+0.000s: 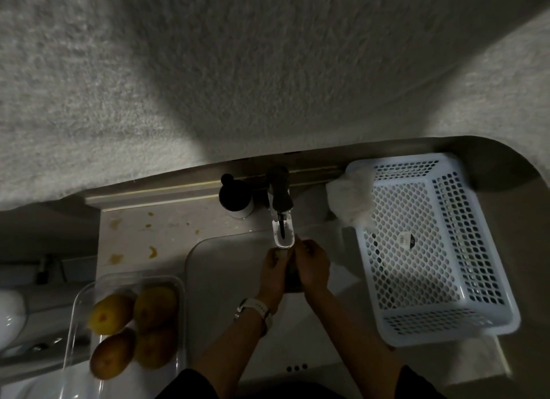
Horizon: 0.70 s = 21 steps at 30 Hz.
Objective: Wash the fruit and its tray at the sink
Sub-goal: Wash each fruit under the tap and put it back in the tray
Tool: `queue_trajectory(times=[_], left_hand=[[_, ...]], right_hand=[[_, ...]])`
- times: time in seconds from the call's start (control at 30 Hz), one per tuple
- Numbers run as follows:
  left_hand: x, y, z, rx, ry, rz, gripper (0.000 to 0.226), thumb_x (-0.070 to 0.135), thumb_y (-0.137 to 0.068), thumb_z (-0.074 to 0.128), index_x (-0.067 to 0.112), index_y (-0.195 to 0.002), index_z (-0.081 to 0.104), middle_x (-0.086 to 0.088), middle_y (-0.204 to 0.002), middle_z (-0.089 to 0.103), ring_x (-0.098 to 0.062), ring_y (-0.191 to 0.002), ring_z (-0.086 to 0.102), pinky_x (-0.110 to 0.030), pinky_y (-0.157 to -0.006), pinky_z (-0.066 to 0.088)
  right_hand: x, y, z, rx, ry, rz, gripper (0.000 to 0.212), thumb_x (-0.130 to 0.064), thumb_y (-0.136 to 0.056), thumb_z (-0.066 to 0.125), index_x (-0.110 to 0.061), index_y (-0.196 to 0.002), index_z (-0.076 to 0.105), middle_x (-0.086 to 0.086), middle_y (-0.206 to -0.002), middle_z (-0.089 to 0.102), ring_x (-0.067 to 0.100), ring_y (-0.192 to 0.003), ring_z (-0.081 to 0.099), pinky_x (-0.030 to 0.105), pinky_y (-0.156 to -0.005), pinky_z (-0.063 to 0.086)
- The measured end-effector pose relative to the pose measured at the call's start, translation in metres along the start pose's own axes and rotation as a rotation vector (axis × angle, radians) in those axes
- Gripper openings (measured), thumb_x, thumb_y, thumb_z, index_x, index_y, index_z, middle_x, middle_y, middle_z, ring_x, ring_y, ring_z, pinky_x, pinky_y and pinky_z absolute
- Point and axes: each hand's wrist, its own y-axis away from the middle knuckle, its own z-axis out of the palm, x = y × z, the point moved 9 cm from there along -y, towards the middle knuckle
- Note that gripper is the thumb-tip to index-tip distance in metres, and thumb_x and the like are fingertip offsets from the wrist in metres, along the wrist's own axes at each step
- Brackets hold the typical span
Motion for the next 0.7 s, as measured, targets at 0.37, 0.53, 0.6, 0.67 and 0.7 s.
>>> queue_trajectory(times=[0.37, 0.53, 0.6, 0.67, 0.7], left_hand=[[-0.021, 0.000, -0.028, -0.070, 0.254, -0.462, 0.055, 0.053, -0.097, 0.034, 0.007, -0.105, 0.065, -0.018, -0.084, 0.074, -0.034, -0.086, 0.068, -0.045, -0.068, 0.054], [-0.022, 0.002, -0.037, -0.175, 0.038, -0.462, 0.056, 0.057, -0.098, 0.036, 0.012, -0.111, 0.066, -0.019, -0.107, 0.071, -0.036, -0.103, 0.065, -0.050, -0.083, 0.055], [-0.015, 0.002, -0.034, -0.173, -0.039, -0.424, 0.057, 0.056, -0.099, 0.036, 0.009, -0.119, 0.061, -0.021, -0.115, 0.067, -0.037, -0.104, 0.064, -0.052, -0.084, 0.056], [-0.007, -0.002, -0.032, -0.160, -0.157, -0.348, 0.056, 0.054, -0.099, 0.038, 0.007, -0.123, 0.057, -0.021, -0.112, 0.065, -0.035, -0.096, 0.066, -0.052, -0.078, 0.059], [-0.006, -0.002, -0.030, -0.173, -0.175, -0.331, 0.056, 0.054, -0.097, 0.042, 0.008, -0.124, 0.056, -0.020, -0.113, 0.065, -0.035, -0.096, 0.066, -0.052, -0.075, 0.059]], right_hand=[[-0.045, 0.031, 0.035, -0.317, 0.181, -0.402, 0.042, -0.048, -0.068, 0.074, -0.025, -0.102, 0.063, -0.001, -0.105, 0.064, 0.015, -0.097, 0.063, 0.032, -0.085, 0.052], [-0.044, 0.029, 0.033, -0.296, 0.279, -0.398, 0.041, -0.051, -0.082, 0.062, -0.023, -0.112, 0.060, 0.002, -0.110, 0.059, 0.019, -0.103, 0.059, 0.039, -0.088, 0.051], [-0.037, 0.029, 0.033, -0.278, 0.325, -0.381, 0.039, -0.052, -0.087, 0.057, -0.019, -0.107, 0.060, 0.004, -0.106, 0.058, 0.020, -0.099, 0.058, 0.042, -0.084, 0.051], [-0.028, 0.029, 0.035, -0.285, 0.364, -0.350, 0.037, -0.048, -0.094, 0.050, -0.015, -0.108, 0.057, 0.007, -0.107, 0.055, 0.024, -0.101, 0.057, 0.043, -0.084, 0.050], [-0.026, 0.027, 0.033, -0.281, 0.368, -0.328, 0.033, -0.043, -0.097, 0.046, -0.013, -0.107, 0.056, 0.008, -0.108, 0.055, 0.026, -0.101, 0.056, 0.044, -0.085, 0.049]])
